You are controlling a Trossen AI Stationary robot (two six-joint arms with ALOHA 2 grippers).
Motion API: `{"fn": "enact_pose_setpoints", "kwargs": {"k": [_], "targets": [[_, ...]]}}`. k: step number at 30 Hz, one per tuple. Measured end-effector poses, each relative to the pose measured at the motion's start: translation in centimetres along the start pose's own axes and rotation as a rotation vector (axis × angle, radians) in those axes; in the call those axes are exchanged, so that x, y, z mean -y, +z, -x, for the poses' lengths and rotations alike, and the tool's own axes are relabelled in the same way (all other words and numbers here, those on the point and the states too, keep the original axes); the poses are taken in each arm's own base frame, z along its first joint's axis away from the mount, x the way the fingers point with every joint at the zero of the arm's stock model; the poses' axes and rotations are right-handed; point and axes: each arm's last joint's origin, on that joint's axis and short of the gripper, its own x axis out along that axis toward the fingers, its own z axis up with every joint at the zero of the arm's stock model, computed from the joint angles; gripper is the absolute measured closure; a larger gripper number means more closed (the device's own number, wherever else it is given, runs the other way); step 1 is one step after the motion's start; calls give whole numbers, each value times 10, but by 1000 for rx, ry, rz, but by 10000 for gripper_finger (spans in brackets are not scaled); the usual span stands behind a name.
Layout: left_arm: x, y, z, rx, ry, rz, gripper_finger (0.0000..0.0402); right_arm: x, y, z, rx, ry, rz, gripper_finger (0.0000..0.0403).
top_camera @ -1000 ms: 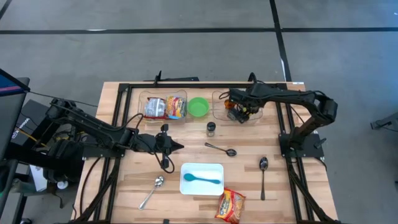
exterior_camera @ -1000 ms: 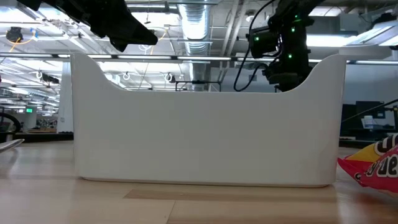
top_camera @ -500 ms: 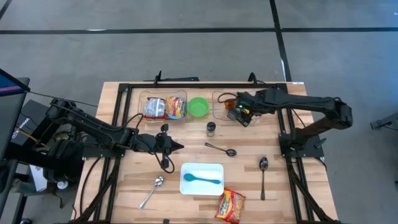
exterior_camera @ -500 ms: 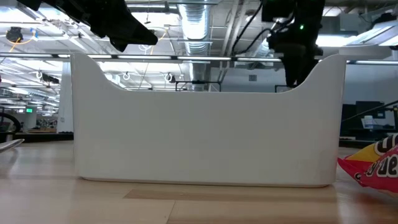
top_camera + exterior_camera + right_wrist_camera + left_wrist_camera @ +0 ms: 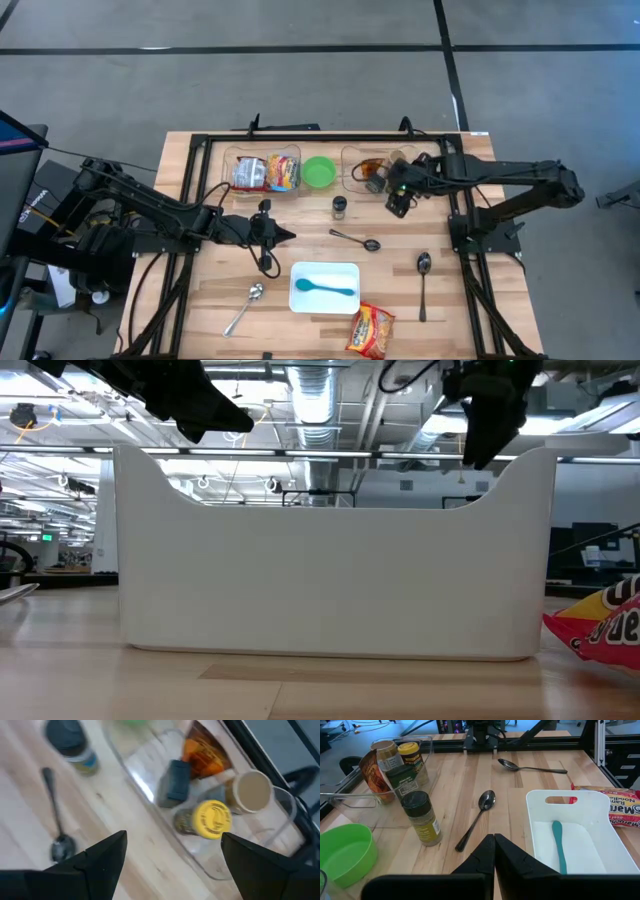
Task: Pick & Place Food Item
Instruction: Put the right black spoon into the white bin
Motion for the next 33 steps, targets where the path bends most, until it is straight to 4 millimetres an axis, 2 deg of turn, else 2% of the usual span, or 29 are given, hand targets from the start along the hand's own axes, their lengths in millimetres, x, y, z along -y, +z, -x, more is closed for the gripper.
{"fn": "enact_pose_setpoints", "kwargs": {"k": [8,12,20,28,33], "targets": [[0,0,0,0,0,0,398,-30,-14,14,24,109,109,85],[0,0,0,0,0,0,398,-40,-23,19,-2,154,87,85],[0,0,0,0,0,0,398,-52,-38,28,-141,223,-270,85],[0,0,0,0,0,0,398,-71,-60,43,-219,301,-274,85],[0,0,0,0,0,0,398,-81,-77,53,-254,287,-439,85]]}}
